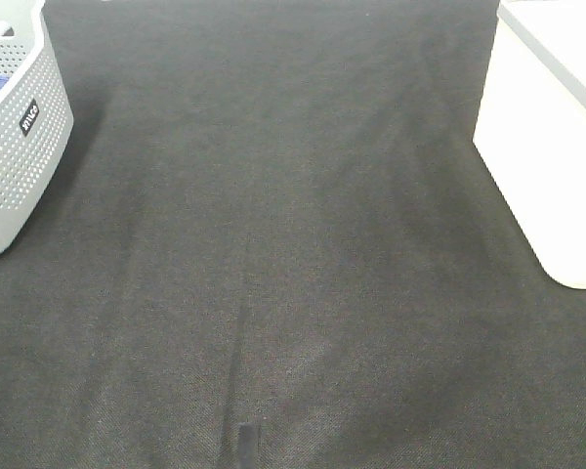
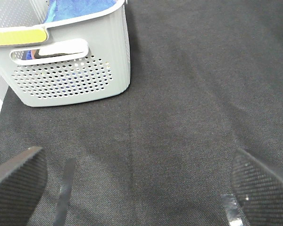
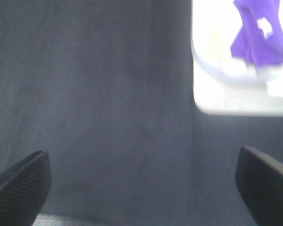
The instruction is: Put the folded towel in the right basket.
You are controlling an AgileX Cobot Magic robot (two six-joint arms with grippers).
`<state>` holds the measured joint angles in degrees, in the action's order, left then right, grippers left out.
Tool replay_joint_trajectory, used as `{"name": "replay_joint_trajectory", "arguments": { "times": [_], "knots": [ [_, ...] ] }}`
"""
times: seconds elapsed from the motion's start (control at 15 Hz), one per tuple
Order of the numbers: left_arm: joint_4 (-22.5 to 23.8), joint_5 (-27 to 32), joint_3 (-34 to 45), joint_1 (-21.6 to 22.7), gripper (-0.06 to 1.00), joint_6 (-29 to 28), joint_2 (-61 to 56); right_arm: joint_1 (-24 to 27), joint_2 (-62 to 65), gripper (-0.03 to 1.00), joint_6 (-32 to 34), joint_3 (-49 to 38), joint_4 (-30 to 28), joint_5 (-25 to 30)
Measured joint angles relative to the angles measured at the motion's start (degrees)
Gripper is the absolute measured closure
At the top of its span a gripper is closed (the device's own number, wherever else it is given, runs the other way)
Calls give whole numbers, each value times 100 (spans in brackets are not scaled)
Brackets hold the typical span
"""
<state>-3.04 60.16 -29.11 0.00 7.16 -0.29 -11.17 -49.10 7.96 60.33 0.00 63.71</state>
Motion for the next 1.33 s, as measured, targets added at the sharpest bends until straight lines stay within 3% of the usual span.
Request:
{"name": "replay_joint_trajectory", "arguments": {
  "times": [0.2,0.53,0.93,1.2,1.33],
  "knots": [
    [0,0,0,0,-5,0,0,0,1868,-1,23,-1404,-29,-109],
    [0,0,0,0,-5,0,0,0,3581,-1,-430,-2979,-63,-367],
    [0,0,0,0,-5,0,0,0,4933,-1,-682,-3157,0,-304],
    [-6,0,0,0,-5,0,0,34,4796,-1,-682,-3157,34,-304],
    [-6,0,0,0,-5,0,0,418,4796,-1,-682,-3157,97,-304]
  ]
}}
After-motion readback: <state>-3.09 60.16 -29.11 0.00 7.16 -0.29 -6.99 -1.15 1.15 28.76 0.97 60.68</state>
